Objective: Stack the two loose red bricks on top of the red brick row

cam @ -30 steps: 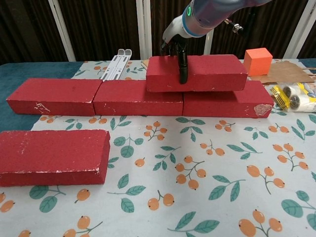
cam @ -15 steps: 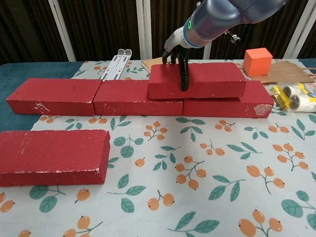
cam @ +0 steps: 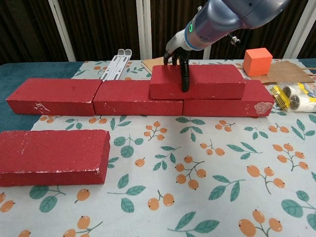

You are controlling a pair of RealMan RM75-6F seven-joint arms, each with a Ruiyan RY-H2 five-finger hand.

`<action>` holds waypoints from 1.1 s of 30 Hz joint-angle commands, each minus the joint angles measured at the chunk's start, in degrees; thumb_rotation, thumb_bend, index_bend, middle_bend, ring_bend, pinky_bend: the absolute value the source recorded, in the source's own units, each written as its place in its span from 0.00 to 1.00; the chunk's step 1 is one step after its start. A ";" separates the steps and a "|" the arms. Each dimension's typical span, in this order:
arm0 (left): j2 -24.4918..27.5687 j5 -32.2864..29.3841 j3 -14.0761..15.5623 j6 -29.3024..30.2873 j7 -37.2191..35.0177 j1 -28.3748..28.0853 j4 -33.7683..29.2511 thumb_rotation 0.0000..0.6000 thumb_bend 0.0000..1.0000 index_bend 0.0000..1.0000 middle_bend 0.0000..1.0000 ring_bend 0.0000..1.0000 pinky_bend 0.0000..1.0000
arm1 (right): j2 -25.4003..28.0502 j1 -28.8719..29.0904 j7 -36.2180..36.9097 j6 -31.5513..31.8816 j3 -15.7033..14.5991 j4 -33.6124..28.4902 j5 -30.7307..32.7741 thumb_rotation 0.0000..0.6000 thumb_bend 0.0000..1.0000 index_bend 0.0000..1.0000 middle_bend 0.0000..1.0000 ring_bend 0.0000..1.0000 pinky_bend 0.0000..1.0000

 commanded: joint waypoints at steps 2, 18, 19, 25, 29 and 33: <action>-0.02 -0.09 0.04 -0.06 0.02 -0.04 0.00 1.00 0.00 0.07 0.00 0.00 0.08 | 0.21 0.03 0.62 0.03 -0.01 -0.26 -0.38 1.00 0.00 0.12 0.24 0.28 0.00; -0.18 -0.34 0.11 -0.04 0.26 -0.25 0.11 1.00 0.00 0.07 0.00 0.00 0.08 | 0.90 0.47 2.27 0.66 -0.71 -1.31 -1.24 1.00 0.00 0.12 0.24 0.28 0.00; -0.19 -0.34 0.12 -0.07 0.28 -0.27 0.11 1.00 0.00 0.07 0.00 0.00 0.08 | 0.90 0.49 2.39 0.73 -0.72 -1.35 -1.27 1.00 0.00 0.12 0.24 0.28 0.00; -0.20 -0.44 0.14 -0.02 0.31 -0.31 0.15 1.00 0.00 0.07 0.00 0.00 0.08 | 0.78 0.62 2.72 1.22 -0.98 -1.62 -1.56 1.00 0.00 0.12 0.25 0.28 0.00; -0.22 -0.63 0.12 -0.20 0.28 -0.40 0.28 1.00 0.00 0.07 0.00 0.00 0.08 | 0.60 0.71 2.74 1.63 -1.29 -1.80 -1.55 1.00 0.00 0.12 0.25 0.28 0.00; -0.23 -1.06 -0.03 -0.34 0.36 -0.50 0.38 1.00 0.00 0.07 0.00 0.00 0.08 | 0.48 0.80 2.83 1.76 -1.31 -2.04 -1.42 1.00 0.00 0.12 0.25 0.28 0.00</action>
